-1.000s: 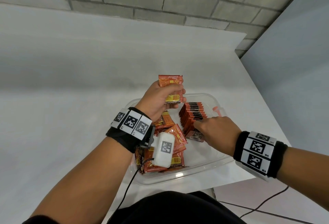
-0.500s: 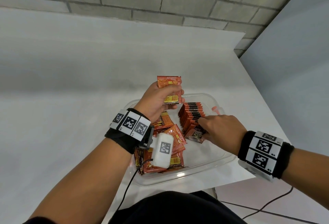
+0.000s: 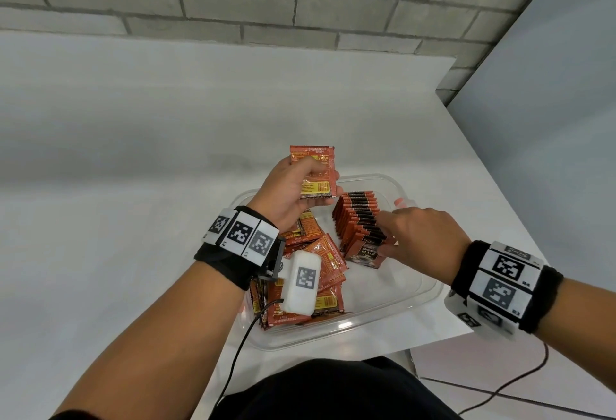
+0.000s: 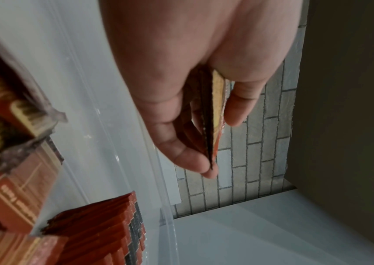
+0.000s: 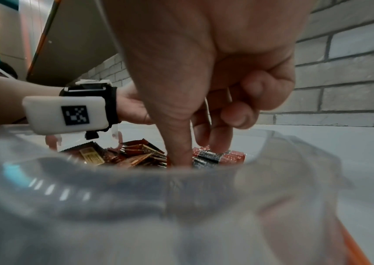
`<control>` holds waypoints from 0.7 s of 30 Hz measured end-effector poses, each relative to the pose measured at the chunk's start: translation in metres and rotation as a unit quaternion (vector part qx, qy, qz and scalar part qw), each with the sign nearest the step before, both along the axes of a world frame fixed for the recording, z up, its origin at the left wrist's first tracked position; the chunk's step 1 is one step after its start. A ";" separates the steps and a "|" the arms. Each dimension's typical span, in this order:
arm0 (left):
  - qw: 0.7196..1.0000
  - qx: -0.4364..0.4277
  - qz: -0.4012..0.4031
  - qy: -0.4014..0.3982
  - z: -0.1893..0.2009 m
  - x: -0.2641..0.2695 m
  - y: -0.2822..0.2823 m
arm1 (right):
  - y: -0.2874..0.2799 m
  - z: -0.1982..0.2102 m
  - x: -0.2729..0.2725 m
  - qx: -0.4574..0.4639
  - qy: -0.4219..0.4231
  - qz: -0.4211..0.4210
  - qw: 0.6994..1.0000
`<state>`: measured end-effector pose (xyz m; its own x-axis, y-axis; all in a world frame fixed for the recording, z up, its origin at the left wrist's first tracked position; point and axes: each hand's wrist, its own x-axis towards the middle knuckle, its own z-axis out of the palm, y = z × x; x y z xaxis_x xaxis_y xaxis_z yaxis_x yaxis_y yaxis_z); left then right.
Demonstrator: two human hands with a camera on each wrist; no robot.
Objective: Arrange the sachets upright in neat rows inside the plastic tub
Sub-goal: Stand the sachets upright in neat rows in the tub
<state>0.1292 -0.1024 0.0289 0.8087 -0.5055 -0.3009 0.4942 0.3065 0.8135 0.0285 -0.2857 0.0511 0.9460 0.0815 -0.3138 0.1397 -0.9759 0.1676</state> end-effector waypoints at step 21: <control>0.998 0.049 -0.036 -0.034 0.000 0.000 -0.001 | 0.014 0.024 0.048 0.462 -0.212 -0.128 0.852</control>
<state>0.1288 -0.1035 0.0288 0.7916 -0.5337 -0.2973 0.4542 0.1886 0.8707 0.0765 -0.2715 0.0749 0.9823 -0.1176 0.1456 0.0197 -0.7085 -0.7054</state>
